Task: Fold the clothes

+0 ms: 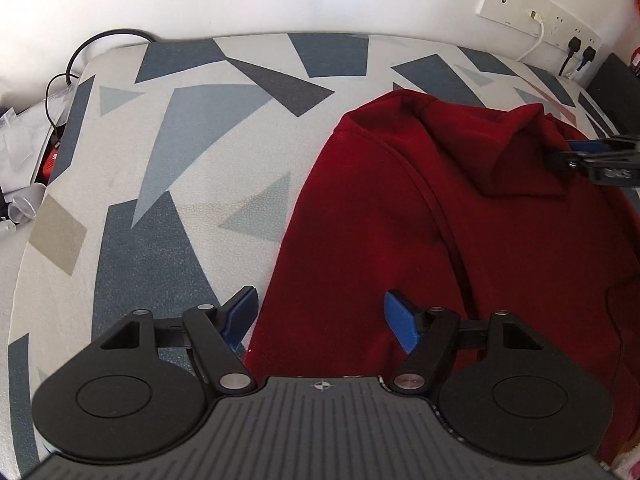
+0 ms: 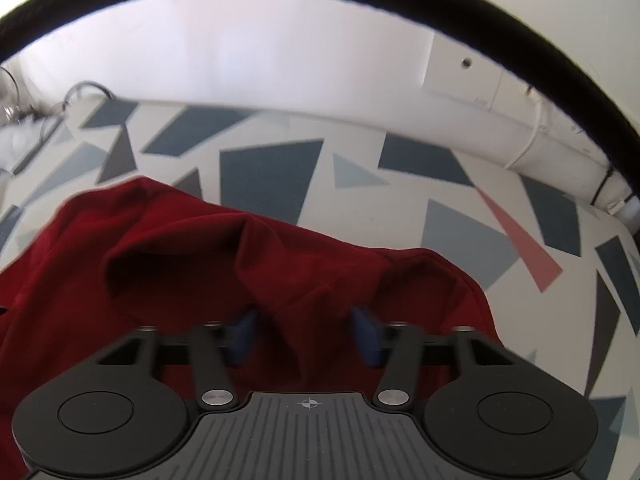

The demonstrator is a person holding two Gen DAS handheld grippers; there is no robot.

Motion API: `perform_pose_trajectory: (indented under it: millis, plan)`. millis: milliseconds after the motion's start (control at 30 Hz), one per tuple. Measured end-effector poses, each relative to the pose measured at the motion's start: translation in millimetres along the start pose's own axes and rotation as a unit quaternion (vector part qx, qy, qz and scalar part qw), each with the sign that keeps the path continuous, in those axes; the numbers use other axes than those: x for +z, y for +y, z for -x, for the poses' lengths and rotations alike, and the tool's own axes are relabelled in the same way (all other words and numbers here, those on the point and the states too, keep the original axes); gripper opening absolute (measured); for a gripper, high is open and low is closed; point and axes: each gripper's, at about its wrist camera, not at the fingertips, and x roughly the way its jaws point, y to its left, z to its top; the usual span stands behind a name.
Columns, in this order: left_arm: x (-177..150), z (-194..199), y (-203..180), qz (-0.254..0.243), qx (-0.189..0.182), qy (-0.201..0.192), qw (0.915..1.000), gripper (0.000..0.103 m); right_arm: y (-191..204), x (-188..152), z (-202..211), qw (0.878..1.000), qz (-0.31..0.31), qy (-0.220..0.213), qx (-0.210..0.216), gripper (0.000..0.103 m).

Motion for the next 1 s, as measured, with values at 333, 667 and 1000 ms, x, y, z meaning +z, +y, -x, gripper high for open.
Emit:
perform_pose_trajectory:
  millis: [333,667,1000]
  plan:
    - [38,-13,32,-0.044,0.151,-0.03,0.9871,0.007,-44,89,-19,0.99,-0.124,-0.061,0.033,0.018]
    - [68,2,24,-0.028,0.117,-0.062,0.9908,0.036,-84,44,14,0.98,-0.178,-0.084,0.024,0.055]
    - [53,-34,-29,-0.049,0.07,-0.041,0.9955,0.052,-113,-57,54,0.979,-0.202,-0.036,-0.021,0.046]
